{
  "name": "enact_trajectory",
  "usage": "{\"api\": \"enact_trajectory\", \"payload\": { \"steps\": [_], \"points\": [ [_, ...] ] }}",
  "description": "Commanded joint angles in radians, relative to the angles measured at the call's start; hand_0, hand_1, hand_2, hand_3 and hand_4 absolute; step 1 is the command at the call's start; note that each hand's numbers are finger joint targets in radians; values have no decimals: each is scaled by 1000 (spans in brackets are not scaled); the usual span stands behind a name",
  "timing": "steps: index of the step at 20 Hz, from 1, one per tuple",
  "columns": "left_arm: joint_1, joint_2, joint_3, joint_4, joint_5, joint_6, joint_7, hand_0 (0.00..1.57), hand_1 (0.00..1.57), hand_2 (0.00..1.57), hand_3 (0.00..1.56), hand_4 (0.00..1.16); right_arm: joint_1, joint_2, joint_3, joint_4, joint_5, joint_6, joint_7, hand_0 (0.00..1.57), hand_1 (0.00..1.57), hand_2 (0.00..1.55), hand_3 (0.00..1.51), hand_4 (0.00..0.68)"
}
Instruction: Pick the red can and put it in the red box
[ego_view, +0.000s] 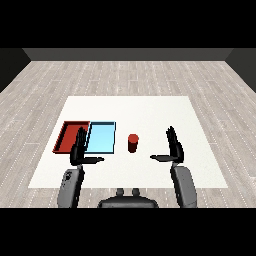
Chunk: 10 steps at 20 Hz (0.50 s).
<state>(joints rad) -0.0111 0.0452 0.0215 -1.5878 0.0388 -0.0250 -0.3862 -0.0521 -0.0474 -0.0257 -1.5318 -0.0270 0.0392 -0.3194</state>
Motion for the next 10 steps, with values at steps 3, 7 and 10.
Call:
{"api": "enact_trajectory", "payload": {
  "steps": [3, 7, 10],
  "points": [
    [-29, 12, 18, -46, 27, -13, 39, 0, 0, 0, 0, 0, -33, -15, -38, 63, -20, 16, -46, 0, 0, 0, 0, 0],
    [-17, -22, -13, -23, 7, 3, 11, 0, 0, 0, 0, 0, -37, -13, -27, 59, -44, 45, -13, 0, 0, 0, 0, 0],
    [-58, -41, -9, 36, -1, 22, -22, 0, 0, 0, 0, 0, -60, 44, 86, 51, 28, -83, 25, 0, 0, 0, 0, 0]
  ]
}}
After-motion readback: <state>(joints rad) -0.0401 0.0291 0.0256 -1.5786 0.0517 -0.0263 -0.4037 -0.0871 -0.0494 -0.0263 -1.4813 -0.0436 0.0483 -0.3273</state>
